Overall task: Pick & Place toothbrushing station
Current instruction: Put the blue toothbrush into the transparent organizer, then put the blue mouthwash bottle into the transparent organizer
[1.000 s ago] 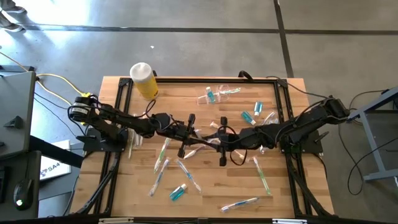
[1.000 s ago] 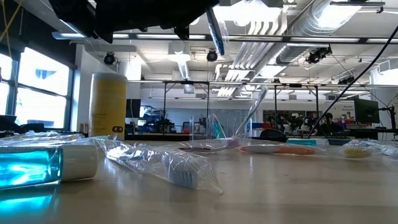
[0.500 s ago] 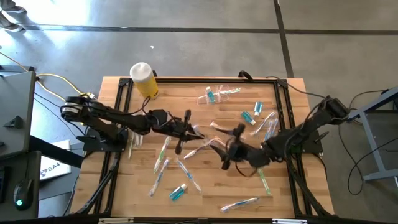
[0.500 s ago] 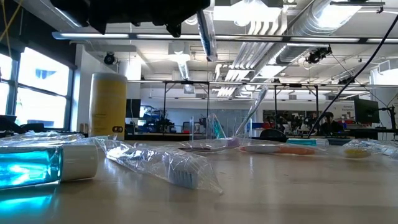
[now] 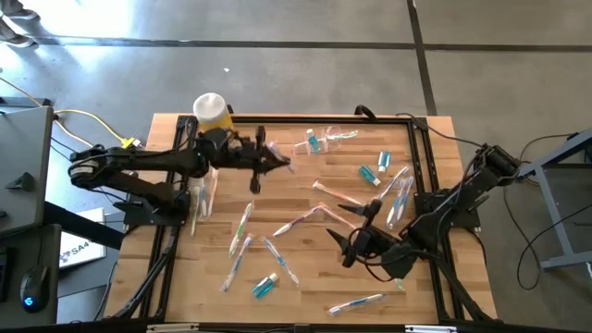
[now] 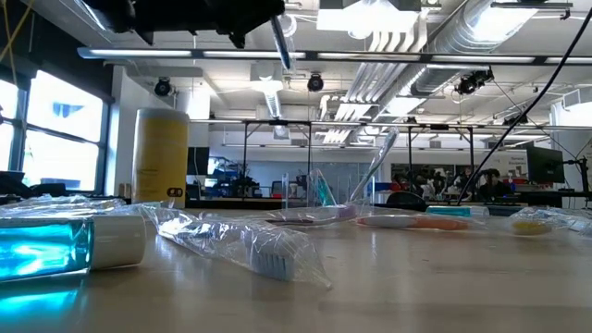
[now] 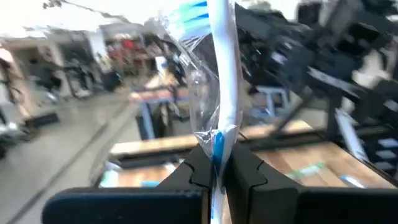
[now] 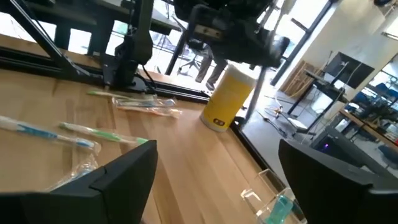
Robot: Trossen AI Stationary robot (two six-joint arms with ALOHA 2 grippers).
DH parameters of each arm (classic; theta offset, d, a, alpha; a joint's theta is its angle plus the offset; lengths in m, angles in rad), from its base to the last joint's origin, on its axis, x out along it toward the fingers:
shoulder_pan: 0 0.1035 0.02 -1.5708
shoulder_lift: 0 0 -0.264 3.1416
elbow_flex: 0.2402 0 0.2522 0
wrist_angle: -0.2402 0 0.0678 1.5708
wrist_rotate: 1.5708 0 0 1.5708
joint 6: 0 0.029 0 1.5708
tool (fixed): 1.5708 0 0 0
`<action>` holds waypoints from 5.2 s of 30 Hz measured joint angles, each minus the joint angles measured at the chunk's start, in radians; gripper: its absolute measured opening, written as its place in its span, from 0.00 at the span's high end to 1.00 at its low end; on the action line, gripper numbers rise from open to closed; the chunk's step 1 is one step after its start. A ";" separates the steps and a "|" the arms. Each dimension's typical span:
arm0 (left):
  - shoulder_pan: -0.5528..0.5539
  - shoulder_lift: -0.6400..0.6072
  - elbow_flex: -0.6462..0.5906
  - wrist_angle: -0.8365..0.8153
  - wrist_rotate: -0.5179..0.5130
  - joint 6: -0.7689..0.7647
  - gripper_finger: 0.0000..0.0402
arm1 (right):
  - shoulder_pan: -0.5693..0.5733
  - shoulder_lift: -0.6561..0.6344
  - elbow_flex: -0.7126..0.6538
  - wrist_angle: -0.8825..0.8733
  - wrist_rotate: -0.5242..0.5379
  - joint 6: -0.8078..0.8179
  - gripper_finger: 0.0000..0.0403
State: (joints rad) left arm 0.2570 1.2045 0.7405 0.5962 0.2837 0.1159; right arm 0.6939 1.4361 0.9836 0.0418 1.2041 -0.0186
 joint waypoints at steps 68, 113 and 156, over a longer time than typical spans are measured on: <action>0.236 0.582 0.055 0.310 -0.304 -0.150 0.97 | -0.204 0.000 -0.063 -0.244 -0.203 0.336 0.19; 0.240 0.635 0.066 0.242 -0.382 -0.142 0.57 | -0.204 0.000 -0.063 -0.249 -0.245 0.374 0.19; -0.068 0.186 0.066 -0.507 -0.342 -0.017 0.58 | -0.237 0.013 -0.063 -0.707 -0.755 0.827 0.19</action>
State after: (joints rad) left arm 0.1894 1.3903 0.8062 0.0888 -0.0587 0.0989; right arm 0.4564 1.4494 0.9207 -0.6650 0.4493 0.8085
